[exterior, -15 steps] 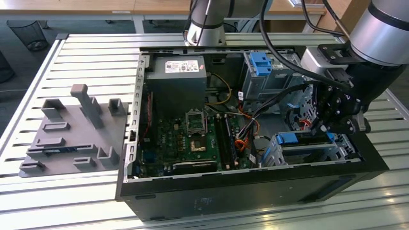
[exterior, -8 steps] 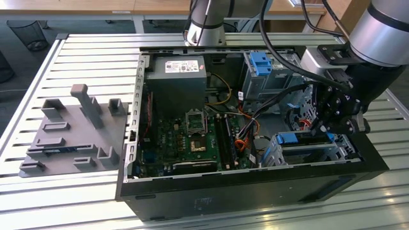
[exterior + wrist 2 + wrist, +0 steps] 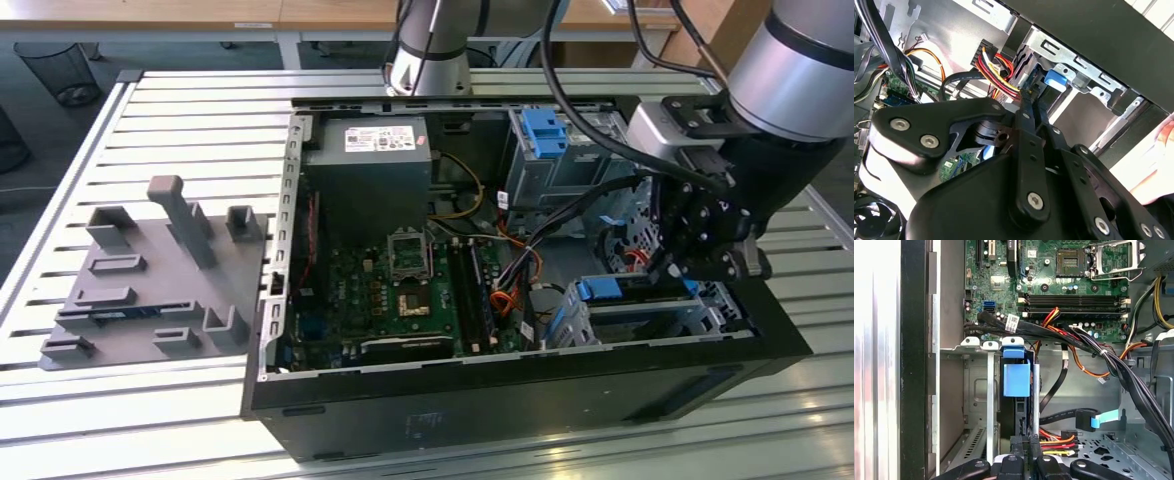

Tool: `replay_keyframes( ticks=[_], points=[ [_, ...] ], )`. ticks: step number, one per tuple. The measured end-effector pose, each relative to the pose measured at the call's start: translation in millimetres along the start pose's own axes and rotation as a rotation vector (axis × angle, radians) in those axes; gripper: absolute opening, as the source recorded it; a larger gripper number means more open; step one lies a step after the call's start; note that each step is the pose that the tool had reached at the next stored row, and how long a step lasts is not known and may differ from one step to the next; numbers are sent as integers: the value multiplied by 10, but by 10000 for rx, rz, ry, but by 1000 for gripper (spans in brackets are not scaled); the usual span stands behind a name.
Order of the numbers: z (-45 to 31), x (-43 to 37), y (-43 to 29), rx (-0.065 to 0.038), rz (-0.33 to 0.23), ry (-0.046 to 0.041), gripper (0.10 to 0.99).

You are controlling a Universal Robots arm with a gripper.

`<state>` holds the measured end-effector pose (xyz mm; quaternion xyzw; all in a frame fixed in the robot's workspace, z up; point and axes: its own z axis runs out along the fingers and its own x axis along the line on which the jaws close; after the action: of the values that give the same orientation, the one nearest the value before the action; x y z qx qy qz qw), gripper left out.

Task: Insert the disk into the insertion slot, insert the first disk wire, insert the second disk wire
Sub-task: 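Insert the first disk wire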

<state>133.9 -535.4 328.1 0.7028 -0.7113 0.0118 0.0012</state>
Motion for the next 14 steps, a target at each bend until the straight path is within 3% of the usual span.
replay_keyframes(
  ticks=[2,14],
  points=[
    [1,0,0,0,0,1,239],
    [-72,1,-1,1,0,0,239]
  ],
)
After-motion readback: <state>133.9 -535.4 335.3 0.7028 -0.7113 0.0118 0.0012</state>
